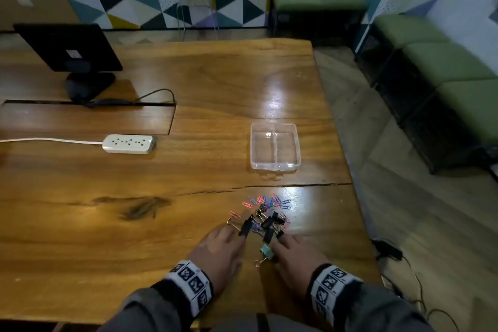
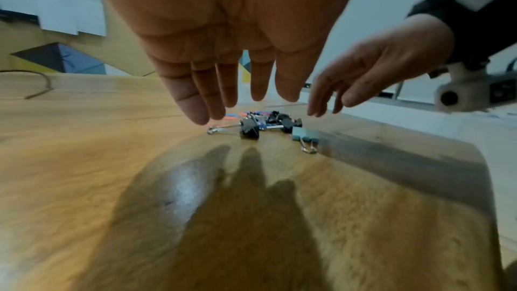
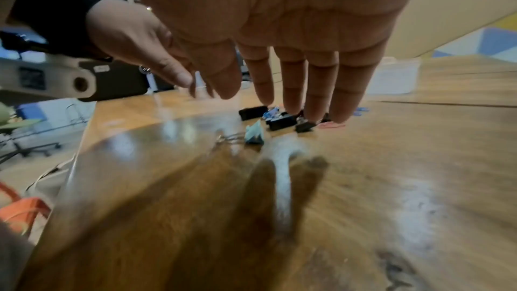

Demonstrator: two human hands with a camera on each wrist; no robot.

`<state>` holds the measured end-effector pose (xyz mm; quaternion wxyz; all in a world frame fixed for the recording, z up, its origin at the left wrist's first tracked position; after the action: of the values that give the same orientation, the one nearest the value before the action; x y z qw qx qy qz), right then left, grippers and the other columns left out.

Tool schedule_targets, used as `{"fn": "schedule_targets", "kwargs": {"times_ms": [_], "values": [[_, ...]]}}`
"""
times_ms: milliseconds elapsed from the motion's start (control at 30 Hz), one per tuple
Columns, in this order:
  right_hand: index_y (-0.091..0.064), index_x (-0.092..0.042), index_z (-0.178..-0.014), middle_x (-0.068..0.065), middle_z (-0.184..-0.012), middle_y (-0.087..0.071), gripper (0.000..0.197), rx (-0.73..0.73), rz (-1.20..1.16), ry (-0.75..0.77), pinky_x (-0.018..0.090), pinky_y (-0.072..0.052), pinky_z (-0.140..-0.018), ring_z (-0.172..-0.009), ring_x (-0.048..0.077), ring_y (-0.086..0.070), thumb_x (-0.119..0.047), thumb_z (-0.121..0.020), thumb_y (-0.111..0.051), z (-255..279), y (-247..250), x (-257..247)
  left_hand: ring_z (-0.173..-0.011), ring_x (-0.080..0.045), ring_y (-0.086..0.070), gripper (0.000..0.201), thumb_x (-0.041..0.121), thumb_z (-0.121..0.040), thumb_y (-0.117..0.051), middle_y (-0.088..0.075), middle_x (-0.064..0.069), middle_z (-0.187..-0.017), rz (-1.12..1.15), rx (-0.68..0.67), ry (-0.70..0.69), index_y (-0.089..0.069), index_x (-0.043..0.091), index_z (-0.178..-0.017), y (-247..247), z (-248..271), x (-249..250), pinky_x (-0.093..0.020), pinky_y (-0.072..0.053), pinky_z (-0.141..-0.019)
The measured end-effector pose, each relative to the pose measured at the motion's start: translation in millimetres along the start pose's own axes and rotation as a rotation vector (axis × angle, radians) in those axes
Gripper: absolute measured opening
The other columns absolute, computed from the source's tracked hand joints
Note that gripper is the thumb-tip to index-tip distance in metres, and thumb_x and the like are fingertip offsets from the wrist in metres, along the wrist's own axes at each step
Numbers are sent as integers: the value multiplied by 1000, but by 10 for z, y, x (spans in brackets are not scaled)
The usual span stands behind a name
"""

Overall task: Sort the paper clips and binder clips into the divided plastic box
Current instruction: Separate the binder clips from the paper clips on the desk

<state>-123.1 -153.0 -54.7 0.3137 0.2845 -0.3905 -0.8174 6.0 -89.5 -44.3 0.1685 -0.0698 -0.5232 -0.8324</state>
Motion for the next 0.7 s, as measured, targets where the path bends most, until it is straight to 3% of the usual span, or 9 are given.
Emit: {"fn": "schedule_targets", "kwargs": {"times_ms": [100,267,333,467,600,700], "values": [[-29,-21,-145,10,-150,-34,51,22,57,55,47,-36,-106,-133,31,-32,-32,-97,-43,-94,-86,-68,-143,-29,-12,62,45,-94,-46,-4,-1,-161,-131,-48,-31,-19,32,-148,-157,-121,91,-49,-26,-113],[-31,-17,-143,16,-145,-40,54,66,181,123,52,-42,-98,-123,38,-41,-30,-93,-46,-177,-253,-129,-146,-27,2,66,44,-98,-37,7,-5,-162,-269,-69,-91,-5,22,-152,-308,-231,145,-48,-15,-117],[-28,-15,-145,18,-146,-38,55,68,191,119,52,-40,-100,-124,39,-40,-29,-94,-47,-192,-288,-130,-146,-27,3,66,43,-98,-37,8,-6,-162,-271,-80,-91,-5,21,-152,-356,-251,136,-47,-13,-117],[-25,-12,-147,19,-152,-29,61,54,191,140,53,-32,-105,-131,39,-33,-32,-95,-50,-172,-331,-222,-146,-28,-1,64,46,-98,-37,1,-7,-162,-281,-85,-85,-13,20,-152,-428,-203,89,-47,-13,-117],[-28,-15,-146,16,-153,-30,63,63,125,179,52,-31,-107,-133,36,-32,-36,-93,-55,-136,-333,-249,-143,-30,-16,60,46,-97,-39,-19,-9,-159,-276,-27,-78,-23,21,-149,-386,-87,45,-46,-16,-115],[-22,-18,-148,16,-156,-26,65,121,54,100,52,-30,-108,-137,36,-30,-35,-93,-53,-191,-240,-93,-140,-30,-25,56,45,-95,-44,-31,-7,-154,-219,43,-71,-32,24,-145,-277,-71,39,-46,-22,-113]]}}
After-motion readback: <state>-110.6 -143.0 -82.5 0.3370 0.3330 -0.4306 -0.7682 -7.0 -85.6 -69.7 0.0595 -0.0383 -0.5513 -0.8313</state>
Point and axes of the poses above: each hand's wrist, its own z-axis away from the middle knuckle, its own y-axis out of the back of the hand, x = y × z, the point moved 10 cm from there along -z, towards the middle knuckle
